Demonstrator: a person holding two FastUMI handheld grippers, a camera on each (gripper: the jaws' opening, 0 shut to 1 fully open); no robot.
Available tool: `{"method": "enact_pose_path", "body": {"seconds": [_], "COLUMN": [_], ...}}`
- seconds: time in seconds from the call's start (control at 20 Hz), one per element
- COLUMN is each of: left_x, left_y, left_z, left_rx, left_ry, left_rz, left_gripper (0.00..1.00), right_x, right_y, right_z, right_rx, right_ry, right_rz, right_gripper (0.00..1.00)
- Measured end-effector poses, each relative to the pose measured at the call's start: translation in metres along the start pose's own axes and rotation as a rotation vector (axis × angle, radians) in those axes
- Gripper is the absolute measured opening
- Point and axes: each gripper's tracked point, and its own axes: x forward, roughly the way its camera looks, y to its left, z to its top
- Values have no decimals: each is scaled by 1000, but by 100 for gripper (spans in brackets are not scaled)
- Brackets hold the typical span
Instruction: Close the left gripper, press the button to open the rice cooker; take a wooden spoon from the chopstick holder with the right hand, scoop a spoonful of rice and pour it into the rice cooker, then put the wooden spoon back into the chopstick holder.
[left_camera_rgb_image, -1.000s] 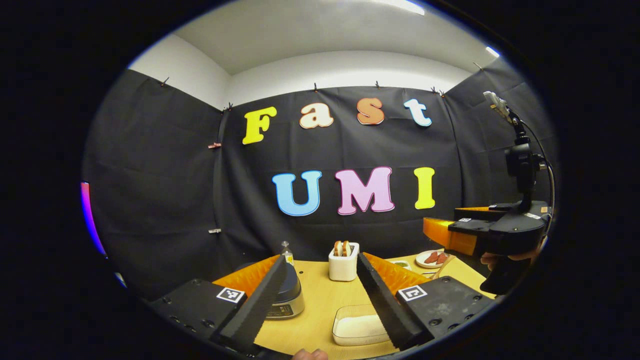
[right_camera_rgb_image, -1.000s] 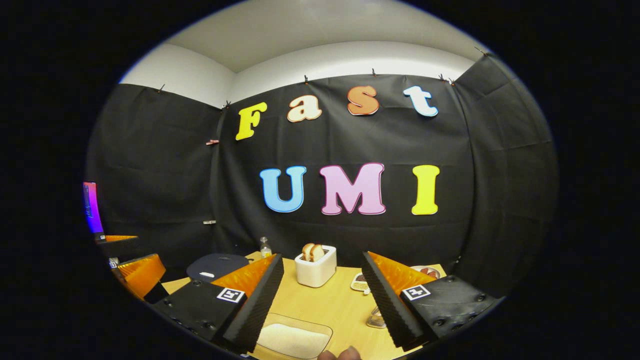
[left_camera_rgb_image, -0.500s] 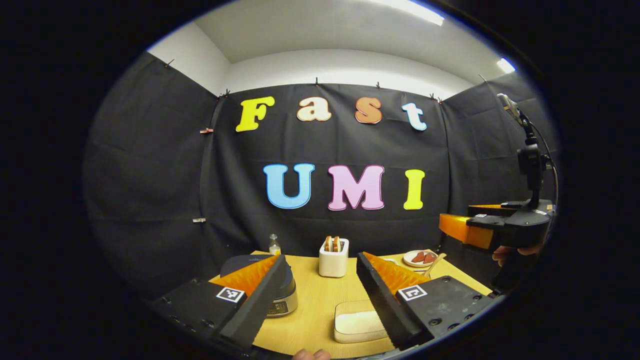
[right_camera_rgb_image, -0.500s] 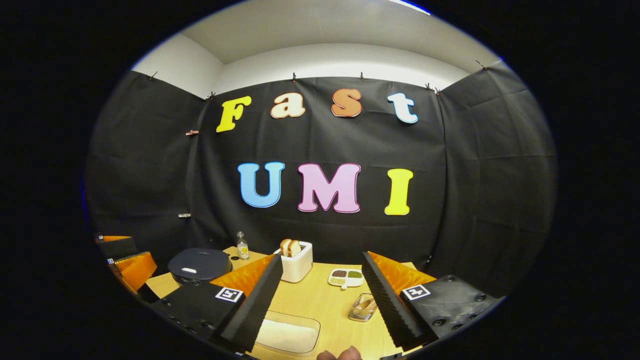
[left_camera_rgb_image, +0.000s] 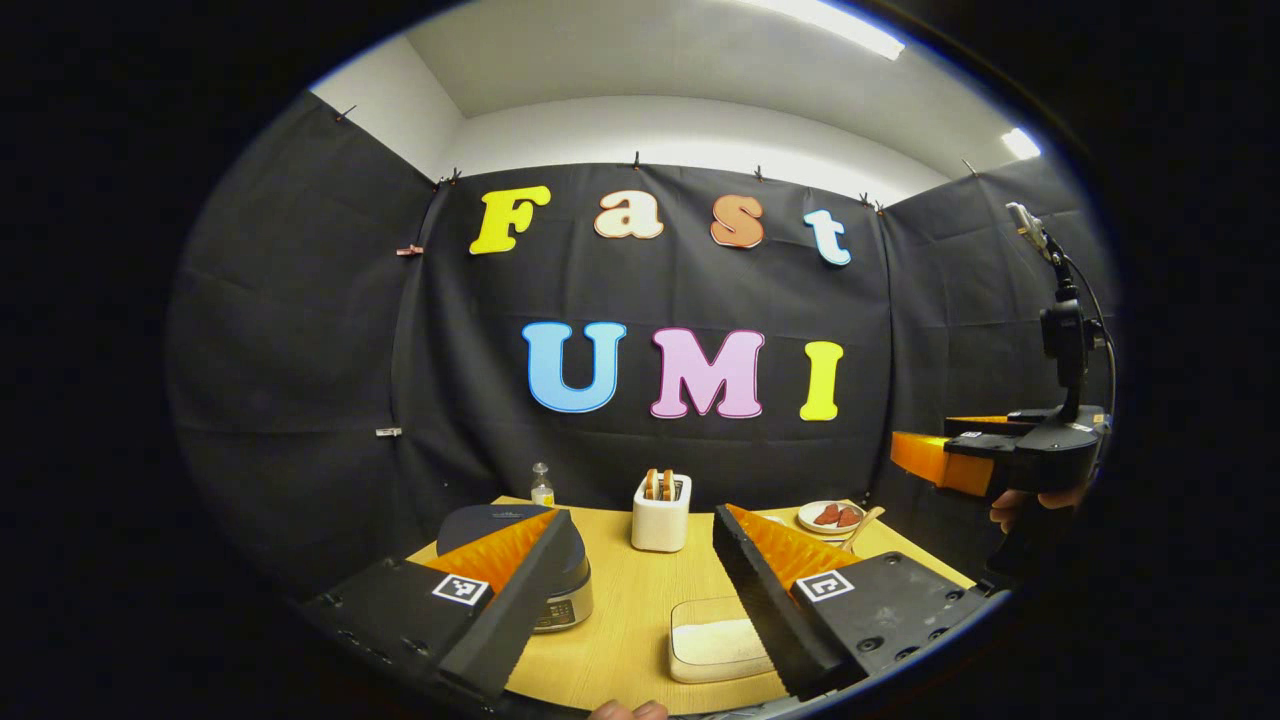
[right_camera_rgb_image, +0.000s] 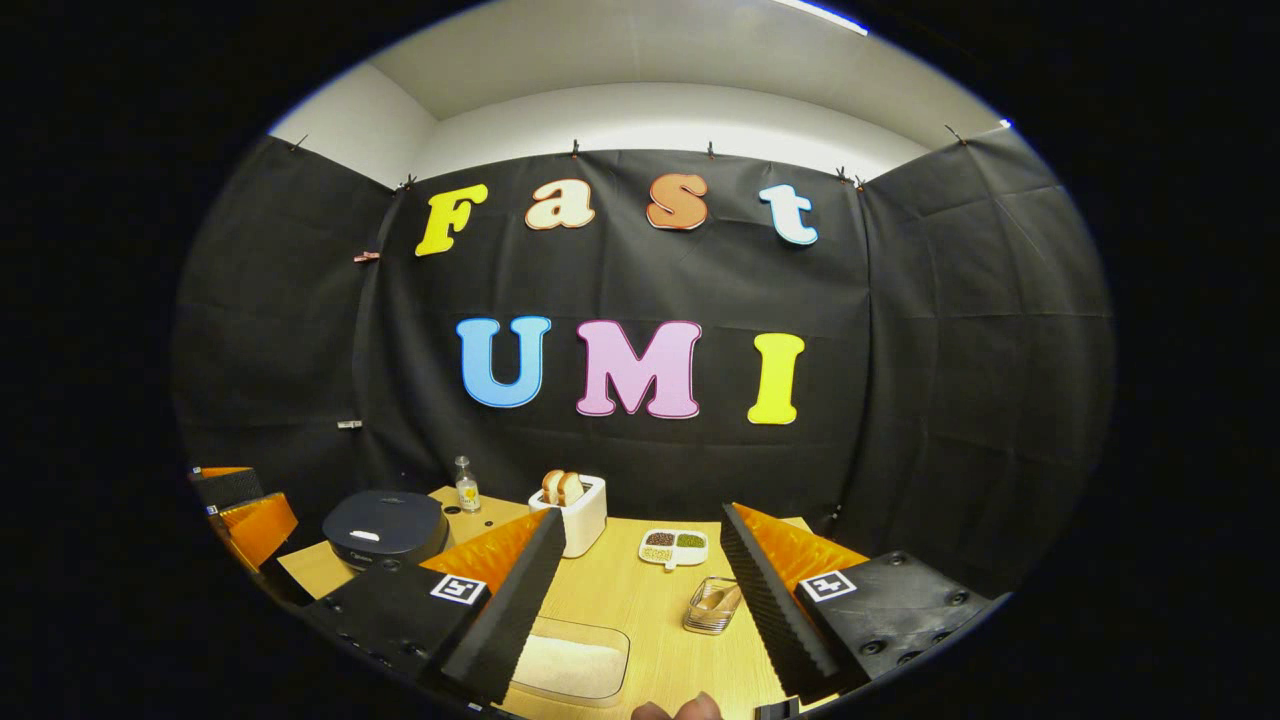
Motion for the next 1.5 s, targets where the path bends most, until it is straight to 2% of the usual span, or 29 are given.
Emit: {"method": "enact_pose_path", "body": {"seconds": [0.25, 0.45, 0.6, 0.75, 0.95, 1.2, 1.5], "left_x": [-9, -4, -7, -3, 1, 7, 8], "left_y": [10, 32, 35, 49, 44, 30, 24], "left_z": [-7, -4, -7, -13, -13, -12, -8], "left_rx": [-13, -1, -26, -33, -9, -11, 10], "left_ry": [19, 26, 20, 36, 39, 42, 35], "left_rz": [21, 96, 120, 170, 180, 164, 154], "left_gripper": [96, 96, 95, 96, 96, 96, 96], "right_x": [-6, 4, 16, 21, 27, 35, 34], "right_y": [19, 39, 43, 58, 56, 40, 40], "right_z": [-11, -28, -15, -19, -21, -19, -17], "right_rx": [6, -3, -2, -7, -4, 22, 26], "right_ry": [21, 70, 39, 57, 59, 62, 52], "right_rz": [32, 86, 106, 153, 172, 152, 153], "right_gripper": [98, 98, 98, 98, 98, 98, 98]}}
